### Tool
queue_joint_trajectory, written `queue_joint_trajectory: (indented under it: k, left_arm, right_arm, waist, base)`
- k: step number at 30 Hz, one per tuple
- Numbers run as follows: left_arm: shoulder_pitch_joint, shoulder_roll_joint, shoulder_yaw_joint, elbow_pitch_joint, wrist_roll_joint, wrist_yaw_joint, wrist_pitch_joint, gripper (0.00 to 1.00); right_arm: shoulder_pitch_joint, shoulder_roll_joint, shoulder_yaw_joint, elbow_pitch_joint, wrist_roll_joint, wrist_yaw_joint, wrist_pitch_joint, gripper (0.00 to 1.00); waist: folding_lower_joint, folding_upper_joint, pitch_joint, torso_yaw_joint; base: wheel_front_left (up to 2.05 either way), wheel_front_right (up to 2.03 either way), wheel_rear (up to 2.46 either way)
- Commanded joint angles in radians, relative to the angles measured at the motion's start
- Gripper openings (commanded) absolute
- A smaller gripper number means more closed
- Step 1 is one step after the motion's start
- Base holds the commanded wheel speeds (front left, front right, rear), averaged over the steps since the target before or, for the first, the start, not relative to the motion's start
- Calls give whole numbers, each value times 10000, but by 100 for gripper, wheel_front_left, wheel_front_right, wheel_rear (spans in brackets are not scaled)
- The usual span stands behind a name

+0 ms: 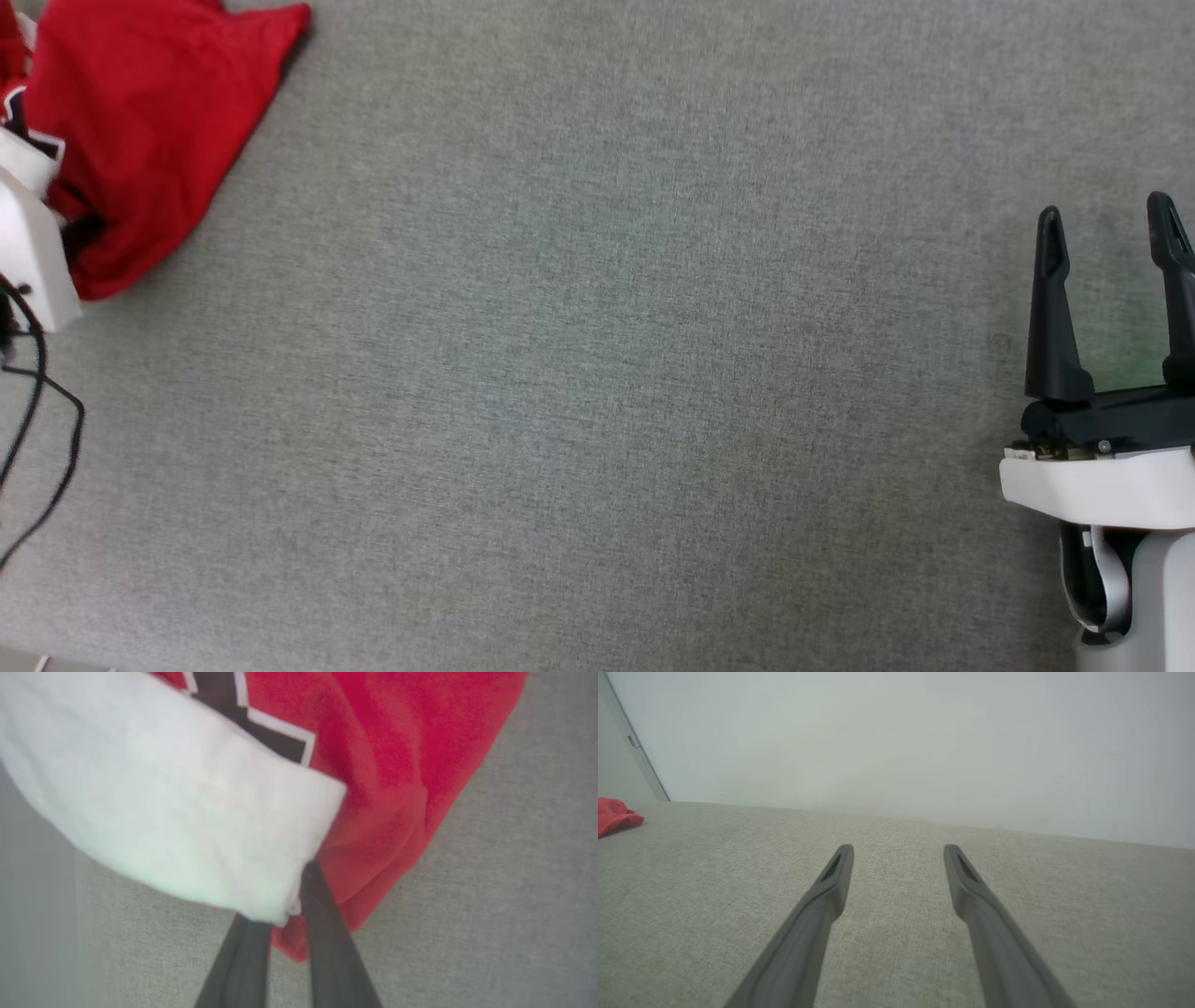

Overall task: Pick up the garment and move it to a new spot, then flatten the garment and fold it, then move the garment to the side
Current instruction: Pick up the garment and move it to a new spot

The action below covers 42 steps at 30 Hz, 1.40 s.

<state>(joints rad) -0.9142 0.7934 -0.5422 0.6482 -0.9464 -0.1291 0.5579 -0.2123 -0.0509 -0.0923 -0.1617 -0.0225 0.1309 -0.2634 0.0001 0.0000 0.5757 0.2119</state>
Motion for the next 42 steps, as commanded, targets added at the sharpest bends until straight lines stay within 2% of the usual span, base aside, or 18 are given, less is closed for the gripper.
queue_joint_trajectory:
  k: [1, 10, 20, 26, 31, 32, 33, 34, 42]
  left_arm:
    - [-274, 193, -61, -114, 24, 1, -174, 0]
    - [-1578, 1071, -836, -1538, 637, 0, -1082, 0]
    - [-3055, 569, -1749, -3760, 1258, 2, -699, 0]
    - [-3528, -54, -2600, -4843, 1389, 2, -554, 0]
    - [-3664, -889, -3721, -5540, 1490, 2, -611, 0]
    - [-3664, -889, -3721, -5540, 1490, 2, -611, 0]
    - [-3514, -1318, -4229, -5709, 1504, 1, -698, 0]
    - [-3514, -1318, -4229, -5709, 1504, 1, -698, 0]
    - [-2646, -3179, -6659, -5000, 1347, 1, -1561, 0]
  right_arm:
    - [-46, 15, -6, 31, 131, -3, -21, 100]
    - [237, 15, 32, 292, 748, -3, -21, 100]
    - [474, 18, -22, 452, 1359, -3, -21, 100]
    - [425, 18, -16, 502, 1678, -3, -21, 100]
    - [437, 18, -109, 532, 1971, -3, -21, 100]
    - [437, 18, -109, 532, 1971, -3, -21, 100]
    - [461, 18, -157, 554, 2072, -3, -19, 100]
    - [461, 18, -157, 554, 2072, -3, -19, 100]
    - [340, 17, -180, 591, 2318, -3, -21, 100]
  waist:
    - [-1, 0, -291, -4]
    - [-1, 0, -1474, -222]
    - [-1, 0, -2099, -1095]
    - [-1, 0, -2148, -1997]
    - [-1, 0, -2043, -2700]
    - [-1, 0, -2043, -2700]
    - [-1, 0, -1985, -2917]
    - [-1, 0, -1985, -2917]
    - [-1, 0, -1710, -3343]
  base:
    - [0, 0, 0]
    - [0, 0, 0]
    - [0, 0, 0]
    - [0, 0, 0]
    - [0, 0, 0]
    - [0, 0, 0]
    - [0, 0, 0]
    - [0, 0, 0]
    - [0, 0, 0]
